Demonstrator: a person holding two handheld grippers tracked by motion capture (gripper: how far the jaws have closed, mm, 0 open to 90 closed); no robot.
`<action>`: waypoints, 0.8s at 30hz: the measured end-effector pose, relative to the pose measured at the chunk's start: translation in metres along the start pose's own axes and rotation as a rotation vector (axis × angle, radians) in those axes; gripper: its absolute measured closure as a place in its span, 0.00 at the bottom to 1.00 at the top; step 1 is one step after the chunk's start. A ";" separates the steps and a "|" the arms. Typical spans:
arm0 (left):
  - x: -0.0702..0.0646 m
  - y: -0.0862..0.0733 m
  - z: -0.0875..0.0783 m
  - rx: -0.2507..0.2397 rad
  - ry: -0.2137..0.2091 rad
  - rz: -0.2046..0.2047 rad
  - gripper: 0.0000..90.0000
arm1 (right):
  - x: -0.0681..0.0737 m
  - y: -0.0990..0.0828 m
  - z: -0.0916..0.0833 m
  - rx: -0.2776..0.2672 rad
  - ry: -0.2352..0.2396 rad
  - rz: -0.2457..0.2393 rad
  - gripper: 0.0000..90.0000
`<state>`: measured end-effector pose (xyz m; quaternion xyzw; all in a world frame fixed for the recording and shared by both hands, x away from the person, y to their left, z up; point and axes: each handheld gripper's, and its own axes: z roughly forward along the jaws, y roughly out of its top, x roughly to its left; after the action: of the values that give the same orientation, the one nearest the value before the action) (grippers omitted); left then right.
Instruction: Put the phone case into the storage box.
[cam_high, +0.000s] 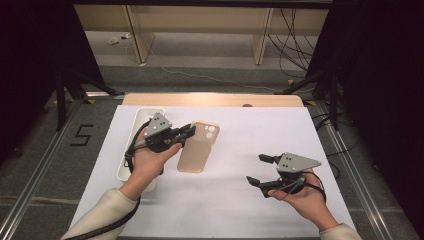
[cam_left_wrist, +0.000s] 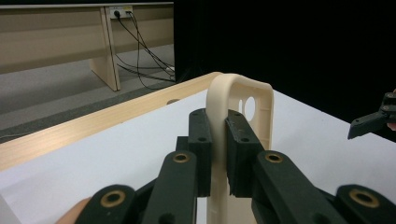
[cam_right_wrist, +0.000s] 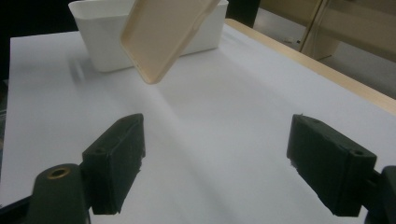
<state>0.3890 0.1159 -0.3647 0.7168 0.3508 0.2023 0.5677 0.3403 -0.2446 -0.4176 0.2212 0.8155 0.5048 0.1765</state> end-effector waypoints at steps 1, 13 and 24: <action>0.000 0.000 0.000 0.000 0.000 0.002 0.91 | 0.000 0.000 0.000 0.000 -0.001 0.003 0.23; 0.004 0.006 -0.006 -0.018 0.013 -0.011 0.91 | -0.002 -0.005 -0.005 -0.001 -0.015 0.008 0.23; 0.009 0.008 -0.009 -0.023 0.033 -0.005 0.91 | -0.004 -0.008 -0.009 -0.001 -0.025 0.017 0.23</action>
<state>0.3908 0.1276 -0.3555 0.7059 0.3594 0.2166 0.5707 0.3375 -0.2559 -0.4205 0.2342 0.8112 0.5038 0.1827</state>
